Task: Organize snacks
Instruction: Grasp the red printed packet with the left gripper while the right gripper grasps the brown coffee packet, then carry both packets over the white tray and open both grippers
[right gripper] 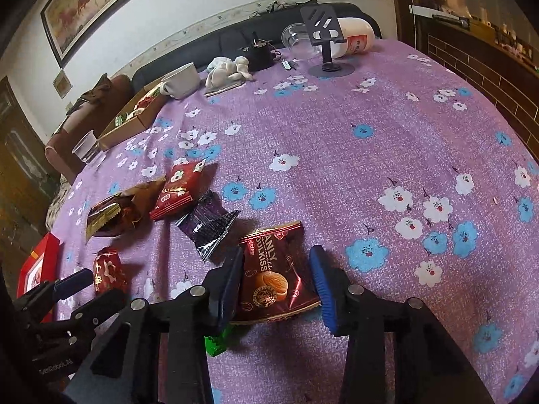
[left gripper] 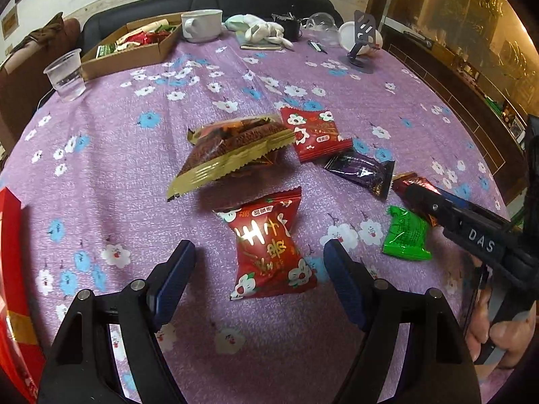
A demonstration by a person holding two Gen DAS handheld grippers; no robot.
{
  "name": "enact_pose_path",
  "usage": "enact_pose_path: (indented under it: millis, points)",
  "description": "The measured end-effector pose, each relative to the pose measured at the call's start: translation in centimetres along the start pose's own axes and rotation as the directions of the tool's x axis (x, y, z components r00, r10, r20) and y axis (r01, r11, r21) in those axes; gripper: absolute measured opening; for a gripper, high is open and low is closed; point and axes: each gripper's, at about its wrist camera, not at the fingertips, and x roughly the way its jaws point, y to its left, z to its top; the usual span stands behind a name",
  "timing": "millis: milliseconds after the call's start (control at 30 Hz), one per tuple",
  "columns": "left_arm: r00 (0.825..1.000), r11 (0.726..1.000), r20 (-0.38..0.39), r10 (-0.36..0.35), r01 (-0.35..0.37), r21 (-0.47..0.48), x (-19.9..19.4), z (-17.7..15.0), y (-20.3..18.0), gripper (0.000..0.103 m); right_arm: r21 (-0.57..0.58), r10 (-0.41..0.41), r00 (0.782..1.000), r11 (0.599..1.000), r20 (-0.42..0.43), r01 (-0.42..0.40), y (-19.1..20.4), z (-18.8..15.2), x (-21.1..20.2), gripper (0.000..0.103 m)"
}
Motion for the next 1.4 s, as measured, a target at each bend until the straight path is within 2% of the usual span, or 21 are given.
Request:
enact_pose_path:
  millis: [100, 167, 267, 400, 667, 800, 1133, 1233, 1400]
  points:
    - [1.0, 0.999, 0.014, 0.014, -0.015, 0.029, 0.3, -0.2, -0.4, 0.078, -0.06, -0.051, 0.999, 0.997, 0.006, 0.051, 0.8, -0.2, 0.1, 0.04]
    - [1.0, 0.999, 0.021, 0.021, -0.021, 0.038, 0.4, -0.1, -0.5, 0.077, -0.108, -0.103, 0.995, 0.989, 0.017, 0.104, 1.5, -0.4, 0.3, 0.033]
    - [0.998, 0.998, 0.039, 0.043, -0.044, 0.05, 0.5, 0.1, -0.4, 0.058, -0.138, -0.135, 0.99, 0.981, 0.027, 0.137, 1.9, -0.6, 0.4, 0.03]
    - [0.998, 0.996, 0.046, 0.046, -0.05, 0.069, 0.4, 0.2, 0.0, 0.033, -0.077, -0.092, 0.996, 0.993, 0.015, 0.092, 1.5, -0.5, 0.1, 0.028]
    - [0.998, 0.999, 0.055, -0.005, 0.003, 0.053, -0.1, -0.1, 1.1, 0.029, 0.059, 0.033, 0.999, 0.998, 0.0, -0.032, -0.9, 0.2, -0.1, 0.028]
    - [0.998, 0.999, 0.056, -0.012, 0.01, 0.04, -0.7, -0.6, 1.6, 0.029, 0.089, 0.079, 0.997, 0.993, 0.022, -0.081, -1.3, 0.3, -0.6, 0.028]
    - [0.995, 1.0, 0.093, -0.022, 0.021, 0.011, -4.2, -2.7, 2.5, 0.029, 0.102, 0.117, 0.99, 0.987, 0.076, -0.125, -1.3, 0.4, -1.8, 0.028]
    - [0.992, 1.0, 0.125, -0.025, 0.024, 0.012, -6.0, -3.3, 2.5, 0.029, 0.105, 0.124, 0.987, 0.985, 0.1, -0.134, -1.3, 0.4, -2.2, 0.027]
    - [0.979, 1.0, 0.205, 0.007, -0.011, 0.017, -9.4, -4.0, 3.2, 0.029, 0.065, 0.128, 0.978, 0.988, 0.167, -0.14, -0.3, 0.3, -3.5, 0.027]
